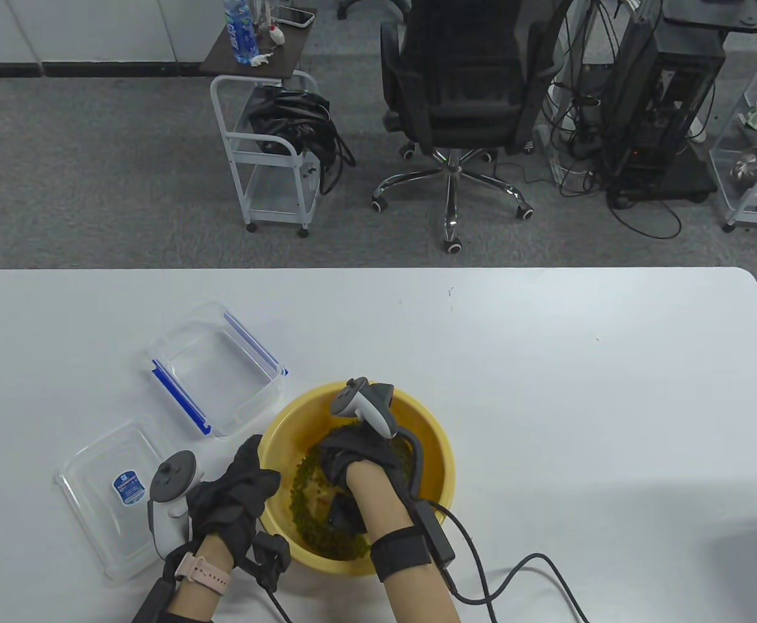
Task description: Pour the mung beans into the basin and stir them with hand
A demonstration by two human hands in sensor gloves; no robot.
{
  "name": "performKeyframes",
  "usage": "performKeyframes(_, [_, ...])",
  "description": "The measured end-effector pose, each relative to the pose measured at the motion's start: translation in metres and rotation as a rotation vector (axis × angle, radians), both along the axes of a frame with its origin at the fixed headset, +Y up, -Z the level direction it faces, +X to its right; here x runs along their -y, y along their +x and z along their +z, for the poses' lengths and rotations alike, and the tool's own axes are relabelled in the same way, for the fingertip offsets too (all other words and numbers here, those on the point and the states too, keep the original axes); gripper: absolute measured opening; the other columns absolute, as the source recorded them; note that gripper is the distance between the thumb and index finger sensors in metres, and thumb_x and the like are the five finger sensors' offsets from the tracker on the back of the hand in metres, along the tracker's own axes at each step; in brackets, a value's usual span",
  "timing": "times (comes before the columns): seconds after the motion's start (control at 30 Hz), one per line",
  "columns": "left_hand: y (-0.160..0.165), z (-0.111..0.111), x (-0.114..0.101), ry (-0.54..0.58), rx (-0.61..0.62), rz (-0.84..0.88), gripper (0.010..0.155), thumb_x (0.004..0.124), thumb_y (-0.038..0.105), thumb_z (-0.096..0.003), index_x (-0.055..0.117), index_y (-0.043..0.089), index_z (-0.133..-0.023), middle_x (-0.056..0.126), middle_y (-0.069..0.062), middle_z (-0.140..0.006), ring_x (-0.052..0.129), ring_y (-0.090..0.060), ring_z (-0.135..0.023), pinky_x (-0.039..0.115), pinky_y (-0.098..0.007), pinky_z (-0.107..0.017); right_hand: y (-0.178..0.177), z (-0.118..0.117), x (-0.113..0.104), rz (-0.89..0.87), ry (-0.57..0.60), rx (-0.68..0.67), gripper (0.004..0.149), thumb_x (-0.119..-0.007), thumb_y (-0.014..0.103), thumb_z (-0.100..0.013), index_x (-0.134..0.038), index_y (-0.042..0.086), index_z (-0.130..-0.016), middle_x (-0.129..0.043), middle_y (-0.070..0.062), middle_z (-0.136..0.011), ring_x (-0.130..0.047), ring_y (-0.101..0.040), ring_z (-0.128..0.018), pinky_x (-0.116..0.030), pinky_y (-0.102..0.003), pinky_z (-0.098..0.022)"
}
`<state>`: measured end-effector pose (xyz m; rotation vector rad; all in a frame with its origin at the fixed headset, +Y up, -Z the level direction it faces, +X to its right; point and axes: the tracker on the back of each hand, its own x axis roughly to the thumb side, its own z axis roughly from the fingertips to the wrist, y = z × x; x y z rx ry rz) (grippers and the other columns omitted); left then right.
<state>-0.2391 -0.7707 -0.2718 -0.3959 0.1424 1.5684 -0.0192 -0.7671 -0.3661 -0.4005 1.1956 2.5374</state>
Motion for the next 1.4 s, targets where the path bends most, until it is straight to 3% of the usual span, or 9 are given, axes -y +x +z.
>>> performKeyframes(0.17, [0.0,0.0,0.0,0.001,-0.005,0.0,0.072,0.066,0.004,-0.046,0.028,0.002,-0.107,0.036,-0.029,-0.106,0.045,-0.055,-0.096,0.051,-0.065,-0.064,0.024,0.009,-0.004,0.049,-0.111,0.038,0.054,-0.062,0.045,-0.04,-0.045,0.023,-0.086,-0.032,-0.015,-0.091,-0.045,-0.042,-0.078,-0.055,-0.048,-0.061])
performKeyframes(0.33, [0.0,0.0,0.0,0.001,-0.005,0.001,0.072,0.066,0.004,-0.046,0.028,0.002,-0.107,0.036,-0.029,-0.106,0.045,-0.054,-0.096,0.051,-0.064,-0.064,0.026,0.024,0.0,0.022,-0.224,-0.028,0.055,-0.063,0.044,-0.039,-0.048,0.016,-0.084,-0.039,-0.021,-0.085,-0.054,-0.045,-0.072,-0.063,-0.049,-0.055])
performKeyframes(0.53, [0.0,0.0,0.0,0.001,-0.006,0.002,0.072,0.066,0.004,-0.046,0.028,0.002,-0.107,0.036,-0.029,-0.106,0.045,-0.054,-0.096,0.051,-0.064,-0.064,0.003,0.046,0.005,-0.048,-0.314,-0.185,0.055,-0.065,0.044,-0.038,-0.053,0.014,-0.082,-0.047,-0.024,-0.079,-0.063,-0.047,-0.067,-0.069,-0.049,-0.049])
performKeyframes(0.77, [0.0,0.0,0.0,0.0,-0.005,0.003,0.072,0.066,0.004,-0.0461,0.028,0.002,-0.107,0.036,-0.029,-0.106,0.045,-0.054,-0.096,0.051,-0.064,-0.065,-0.045,0.06,0.011,-0.21,-0.425,-0.326,0.052,-0.065,0.044,-0.037,-0.054,0.021,-0.083,-0.05,-0.014,-0.083,-0.059,-0.042,-0.071,-0.064,-0.047,-0.054])
performKeyframes(0.93, [0.0,0.0,0.0,-0.002,-0.001,0.002,0.072,0.066,0.004,-0.0462,0.028,0.002,-0.107,0.036,-0.029,-0.106,0.045,-0.055,-0.096,0.051,-0.065,-0.065,-0.061,0.039,0.006,-0.312,-0.354,-0.214,0.053,-0.061,0.046,-0.04,-0.039,0.034,-0.087,-0.028,0.002,-0.094,-0.04,-0.029,-0.082,-0.05,-0.036,-0.067])
performKeyframes(1.03, [0.0,0.0,0.0,-0.003,0.002,0.005,0.072,0.066,0.004,-0.0462,0.028,0.002,-0.107,0.036,-0.029,-0.106,0.045,-0.054,-0.096,0.051,-0.065,-0.065,-0.054,0.018,0.004,-0.235,-0.185,-0.104,0.053,-0.061,0.047,-0.04,-0.036,0.042,-0.086,-0.02,0.013,-0.096,-0.027,-0.022,-0.087,-0.039,-0.032,-0.073])
performKeyframes(1.17, [0.0,0.0,0.001,-0.004,0.002,0.009,0.072,0.066,0.004,-0.0462,0.028,0.002,-0.107,0.036,-0.029,-0.106,0.045,-0.054,-0.096,0.05,-0.065,-0.065,-0.029,0.0,0.001,-0.047,0.004,-0.015,0.053,-0.062,0.048,-0.038,-0.041,0.041,-0.085,-0.021,0.011,-0.095,-0.025,-0.029,-0.088,-0.036,-0.039,-0.07])
performKeyframes(1.33, [0.0,0.001,0.0,-0.006,0.002,0.014,0.072,0.066,0.004,-0.0462,0.028,0.002,-0.107,0.035,-0.029,-0.106,0.045,-0.054,-0.096,0.05,-0.064,-0.065,0.005,0.001,-0.002,0.034,-0.003,0.006,0.055,-0.063,0.047,-0.038,-0.043,0.031,-0.087,-0.027,-0.003,-0.094,-0.035,-0.039,-0.083,-0.047,-0.047,-0.064])
performKeyframes(1.4, [0.0,0.0,0.0,-0.007,0.0,0.016,0.072,0.066,0.004,-0.0461,0.028,0.002,-0.107,0.035,-0.029,-0.106,0.045,-0.054,-0.096,0.05,-0.065,-0.065,0.018,0.007,-0.004,0.062,-0.077,0.012,0.056,-0.062,0.047,-0.039,-0.042,0.026,-0.087,-0.029,-0.011,-0.092,-0.041,-0.042,-0.08,-0.051,-0.049,-0.062])
